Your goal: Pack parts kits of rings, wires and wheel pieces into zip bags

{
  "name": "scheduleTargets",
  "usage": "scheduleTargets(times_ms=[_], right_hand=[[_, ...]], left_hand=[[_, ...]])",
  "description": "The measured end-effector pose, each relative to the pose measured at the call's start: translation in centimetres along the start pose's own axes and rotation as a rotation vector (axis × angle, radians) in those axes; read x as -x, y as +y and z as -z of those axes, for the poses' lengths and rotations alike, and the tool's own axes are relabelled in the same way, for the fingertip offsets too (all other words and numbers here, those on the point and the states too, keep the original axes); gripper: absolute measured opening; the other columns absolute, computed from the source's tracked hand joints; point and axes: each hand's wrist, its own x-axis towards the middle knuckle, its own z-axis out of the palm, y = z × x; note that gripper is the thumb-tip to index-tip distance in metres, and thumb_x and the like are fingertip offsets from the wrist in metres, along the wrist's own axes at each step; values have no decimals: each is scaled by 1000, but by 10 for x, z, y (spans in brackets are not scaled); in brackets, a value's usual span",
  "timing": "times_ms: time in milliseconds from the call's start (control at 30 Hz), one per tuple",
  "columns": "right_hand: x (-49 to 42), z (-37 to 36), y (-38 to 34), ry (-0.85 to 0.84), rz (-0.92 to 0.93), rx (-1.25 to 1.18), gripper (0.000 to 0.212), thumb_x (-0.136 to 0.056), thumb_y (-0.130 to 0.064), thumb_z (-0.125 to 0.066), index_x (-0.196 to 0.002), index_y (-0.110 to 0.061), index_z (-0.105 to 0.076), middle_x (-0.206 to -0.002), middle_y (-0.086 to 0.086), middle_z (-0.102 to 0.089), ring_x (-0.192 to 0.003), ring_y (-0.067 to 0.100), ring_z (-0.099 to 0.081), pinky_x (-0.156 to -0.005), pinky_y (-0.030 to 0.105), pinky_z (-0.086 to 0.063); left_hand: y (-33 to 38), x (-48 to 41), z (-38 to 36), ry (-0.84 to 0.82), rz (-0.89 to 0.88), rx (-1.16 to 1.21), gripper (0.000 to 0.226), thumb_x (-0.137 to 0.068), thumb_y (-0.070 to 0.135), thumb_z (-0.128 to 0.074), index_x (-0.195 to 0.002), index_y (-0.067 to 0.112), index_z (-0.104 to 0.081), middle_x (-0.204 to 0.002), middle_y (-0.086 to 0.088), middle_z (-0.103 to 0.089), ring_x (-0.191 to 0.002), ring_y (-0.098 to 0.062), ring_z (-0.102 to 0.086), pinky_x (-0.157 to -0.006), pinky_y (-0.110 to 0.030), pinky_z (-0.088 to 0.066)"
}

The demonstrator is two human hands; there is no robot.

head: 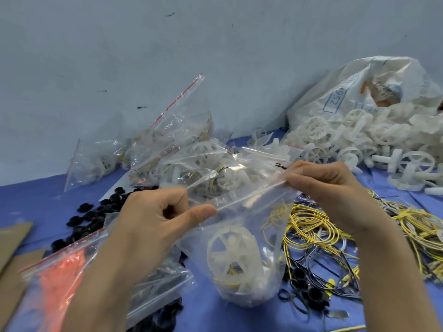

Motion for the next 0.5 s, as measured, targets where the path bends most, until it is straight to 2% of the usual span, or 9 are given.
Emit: scheduleTargets(times_ms=[100, 167, 200, 267, 333, 400, 433, 467, 500], right_hand=[[-1, -3, 7, -3, -96, 4, 37, -72, -49, -72, -92, -18, -77, -99, 0, -72, -101, 15, -63, -94, 33, -48], [-1, -13, 14, -186, -252, 67, 45, -67, -50, -75, -105, -25, -74, -116, -9, -68, -113, 6, -60, -98, 25, -47], [-1, -21, 16, -288, -346, 95, 42, -69, -45, -76, -106, -27, -73, -116, -11, -68, -112, 3, -60, -95, 19, -47], [0, -39, 23, -369, -466, 99, 25, -77, -39, -73, -98, -26, -76, -107, -10, -72, -103, 1, -65, -83, 9, -46], [-3, -48, 24, -295, -534, 51, 27, -83, -35, -60, -86, -14, -76, -94, 1, -75, -84, 13, -71, -68, 14, -51], [-6, -48, 19, -239, -570, 62, 29, -92, -30, -52, -80, -9, -69, -83, 9, -74, -64, 25, -71, -45, 20, -47], [-7, -46, 14, -233, -556, 106, 31, -95, -26, -49, -76, -8, -65, -80, 14, -72, -54, 24, -68, -38, 18, -41], [-6, -42, 7, -207, -531, 142, 33, -97, -23, -48, -72, -7, -63, -78, 20, -71, -44, 18, -63, -34, 15, -35], [-5, -38, 0, -175, -505, 157, 36, -97, -21, -48, -68, -7, -63, -77, 25, -69, -35, 12, -54, -33, 13, -31]], left_hand=[[-2, 0, 2, 4, 21, 11, 48, -63, 55, -66, -42, 25, -34, -42, 12, -27, -42, -6, -26, -43, -9, -24], [1, -2, -2, 52, 16, 28, 49, -64, 56, -64, -42, 25, -33, -43, 12, -25, -43, -5, -25, -43, -10, -22], [2, -2, -4, 72, 12, 34, 51, -66, 58, -63, -43, 24, -33, -43, 11, -25, -43, -5, -24, -43, -11, -21], [3, 0, -3, 118, 11, 16, 57, -72, 67, -63, -47, 21, -40, -44, 7, -30, -44, -4, -27, -44, -15, -22], [2, 7, 11, 217, 63, -12, 56, -68, 77, -54, -61, 22, -56, -52, -4, -47, -48, -5, -37, -48, -23, -32], [-4, 21, 36, 339, 160, -69, 56, -65, 83, -51, -76, 29, -63, -67, 1, -62, -55, -5, -50, -52, -15, -38], [-9, 30, 49, 352, 233, -94, 54, -65, 83, -54, -81, 33, -64, -72, 7, -66, -62, -3, -57, -57, -10, -40], [-15, 39, 61, 294, 332, -139, 52, -63, 82, -55, -87, 36, -65, -80, 11, -68, -74, -1, -60, -65, -9, -44], [-21, 50, 71, 145, 446, -244, 54, -61, 78, -56, -100, 41, -63, -96, 14, -68, -92, -2, -62, -79, -15, -47]])
